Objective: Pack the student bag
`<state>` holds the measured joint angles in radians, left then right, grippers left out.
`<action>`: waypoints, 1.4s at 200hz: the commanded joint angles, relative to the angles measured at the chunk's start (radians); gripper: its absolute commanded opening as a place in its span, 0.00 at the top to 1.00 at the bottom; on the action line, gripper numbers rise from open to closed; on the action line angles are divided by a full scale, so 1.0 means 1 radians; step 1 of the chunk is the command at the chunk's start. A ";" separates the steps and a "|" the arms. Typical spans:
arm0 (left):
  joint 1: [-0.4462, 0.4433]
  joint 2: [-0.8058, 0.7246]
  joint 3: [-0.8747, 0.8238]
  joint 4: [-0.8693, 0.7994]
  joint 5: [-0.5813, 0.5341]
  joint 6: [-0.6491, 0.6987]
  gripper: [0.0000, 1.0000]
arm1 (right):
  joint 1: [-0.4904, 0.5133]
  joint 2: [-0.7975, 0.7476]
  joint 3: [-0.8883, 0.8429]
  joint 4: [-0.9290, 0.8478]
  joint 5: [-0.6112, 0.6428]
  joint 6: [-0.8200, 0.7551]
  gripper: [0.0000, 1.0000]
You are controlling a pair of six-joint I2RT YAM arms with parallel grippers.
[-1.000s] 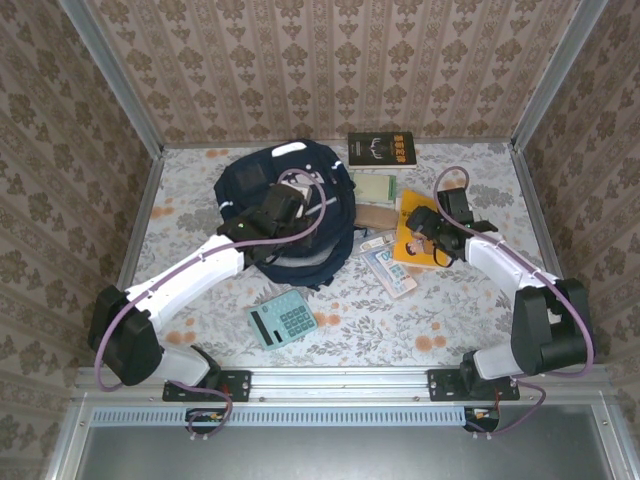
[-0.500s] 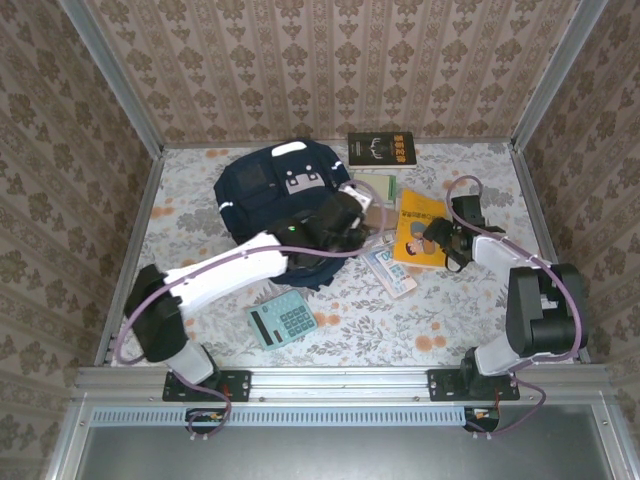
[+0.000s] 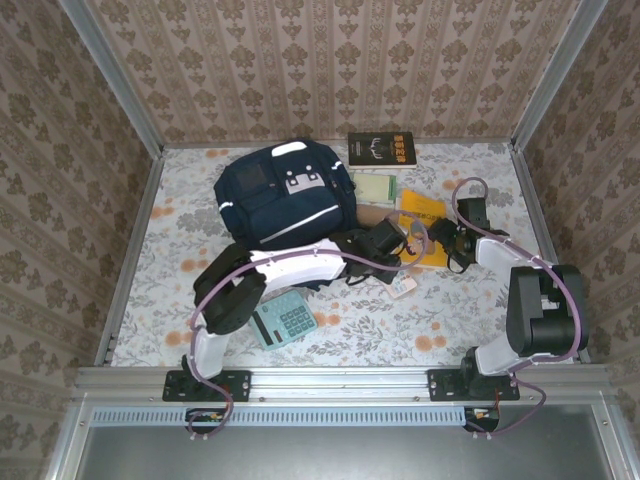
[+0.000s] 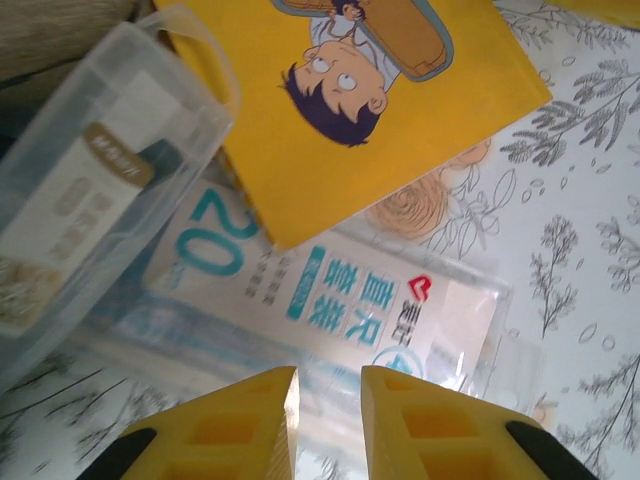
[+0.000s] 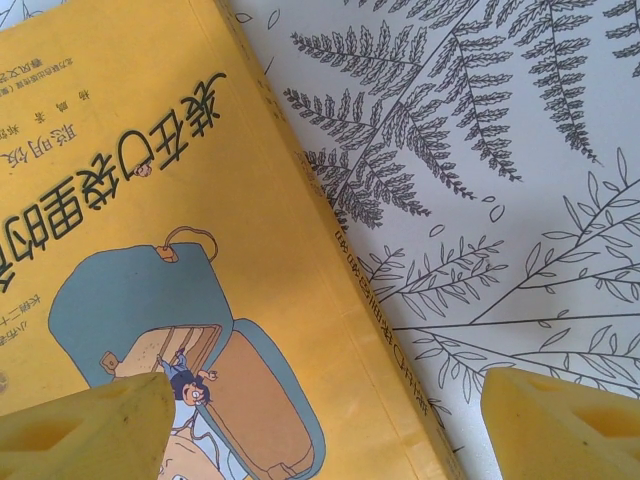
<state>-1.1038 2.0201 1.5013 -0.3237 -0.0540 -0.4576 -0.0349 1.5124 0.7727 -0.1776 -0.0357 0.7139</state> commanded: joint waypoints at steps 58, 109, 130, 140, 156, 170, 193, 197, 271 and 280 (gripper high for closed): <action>0.066 0.164 0.145 0.054 0.024 -0.157 0.65 | -0.008 0.018 -0.022 0.041 -0.055 0.021 0.18; 0.092 0.251 0.246 0.010 0.018 -0.168 0.64 | -0.008 0.045 -0.017 0.068 -0.092 0.011 0.19; 0.100 0.278 0.275 0.001 0.028 -0.161 0.67 | -0.008 0.063 -0.011 0.066 -0.093 0.005 0.19; 0.104 0.286 0.288 -0.008 0.031 -0.156 0.68 | -0.008 0.071 -0.009 0.062 -0.088 0.004 0.19; 0.111 0.296 0.306 -0.014 0.031 -0.140 0.70 | -0.008 0.077 -0.009 0.061 -0.082 0.002 0.19; 0.117 0.307 0.320 -0.018 0.046 -0.129 0.72 | -0.009 0.090 -0.009 0.062 -0.081 0.001 0.19; 0.124 0.333 0.355 -0.038 0.080 -0.112 0.75 | -0.013 0.109 -0.021 0.103 -0.155 0.009 0.20; 0.126 0.336 0.357 -0.041 0.084 -0.111 0.76 | -0.014 0.109 -0.026 0.119 -0.181 0.012 0.20; 0.135 0.345 0.357 -0.036 0.132 -0.105 0.79 | -0.025 0.047 -0.162 0.538 -0.607 0.133 0.27; 0.136 0.343 0.356 -0.038 0.134 -0.101 0.79 | -0.026 0.051 -0.171 0.586 -0.637 0.153 0.29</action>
<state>-0.9585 2.3314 1.8351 -0.3607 0.0223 -0.5797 -0.1043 1.5513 0.6258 0.1593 -0.3420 0.7757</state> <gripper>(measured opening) 0.213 0.730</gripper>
